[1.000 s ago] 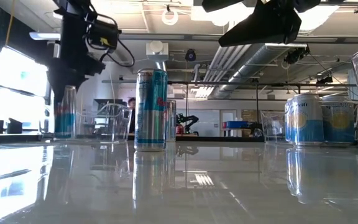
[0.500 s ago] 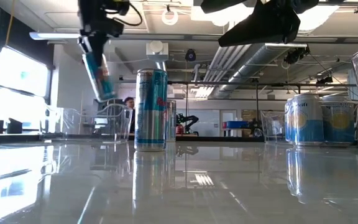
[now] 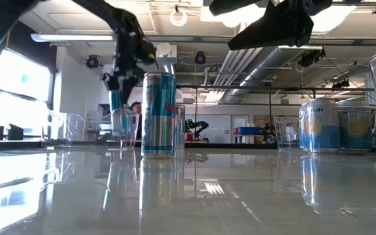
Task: Sort soda cans
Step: Put the top left white blue soda can into the top left transparent bin
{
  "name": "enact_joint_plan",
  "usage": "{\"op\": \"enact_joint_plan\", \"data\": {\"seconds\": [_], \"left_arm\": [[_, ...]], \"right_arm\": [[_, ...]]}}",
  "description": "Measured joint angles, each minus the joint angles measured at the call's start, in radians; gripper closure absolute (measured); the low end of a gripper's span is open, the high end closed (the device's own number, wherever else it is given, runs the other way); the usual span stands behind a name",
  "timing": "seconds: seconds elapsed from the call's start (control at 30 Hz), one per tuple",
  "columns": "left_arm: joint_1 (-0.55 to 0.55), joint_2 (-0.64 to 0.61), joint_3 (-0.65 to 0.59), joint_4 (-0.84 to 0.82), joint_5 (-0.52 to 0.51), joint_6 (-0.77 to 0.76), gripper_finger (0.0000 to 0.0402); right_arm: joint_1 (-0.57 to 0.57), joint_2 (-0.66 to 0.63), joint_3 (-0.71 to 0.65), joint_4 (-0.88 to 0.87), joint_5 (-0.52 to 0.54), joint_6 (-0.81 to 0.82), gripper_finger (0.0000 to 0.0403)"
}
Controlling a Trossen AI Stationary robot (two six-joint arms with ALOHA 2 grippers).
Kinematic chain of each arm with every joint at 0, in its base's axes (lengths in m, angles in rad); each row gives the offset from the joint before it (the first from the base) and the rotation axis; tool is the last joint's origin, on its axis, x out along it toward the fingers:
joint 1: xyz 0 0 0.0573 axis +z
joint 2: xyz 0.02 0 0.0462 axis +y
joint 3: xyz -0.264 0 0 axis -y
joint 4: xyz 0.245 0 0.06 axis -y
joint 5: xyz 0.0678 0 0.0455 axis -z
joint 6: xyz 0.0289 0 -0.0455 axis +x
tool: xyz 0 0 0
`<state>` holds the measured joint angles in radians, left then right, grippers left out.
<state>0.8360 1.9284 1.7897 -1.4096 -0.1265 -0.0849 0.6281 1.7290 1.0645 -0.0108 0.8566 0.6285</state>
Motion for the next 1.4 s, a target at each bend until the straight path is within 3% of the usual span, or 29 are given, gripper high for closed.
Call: {"op": "enact_joint_plan", "data": {"seconds": [0.17,0.37,0.63,1.17,1.4], "left_arm": [[0.017,0.073,0.011,0.004,0.011,0.016,0.0173],[0.016,0.083,0.012,0.063,0.013,0.035,0.0143],[0.019,0.083,0.013,0.1,0.016,0.047,0.0136],[0.081,0.081,0.013,0.103,0.147,0.089,0.0133],[0.083,0.011,0.013,0.088,0.041,0.129,0.0133]], "right_arm": [[0.0,0.0,0.0,-0.007,0.0,0.0,0.0049],[-0.007,0.0,0.0,-0.007,0.0,-0.002,0.0049],[-0.015,0.0,0.0,-0.008,0.0,0.0,0.0049],[-0.015,0.0,0.0,-0.008,0.0,0.0,0.0049],[-0.015,0.0,0.0,-0.008,0.0,-0.004,0.0049]]}}
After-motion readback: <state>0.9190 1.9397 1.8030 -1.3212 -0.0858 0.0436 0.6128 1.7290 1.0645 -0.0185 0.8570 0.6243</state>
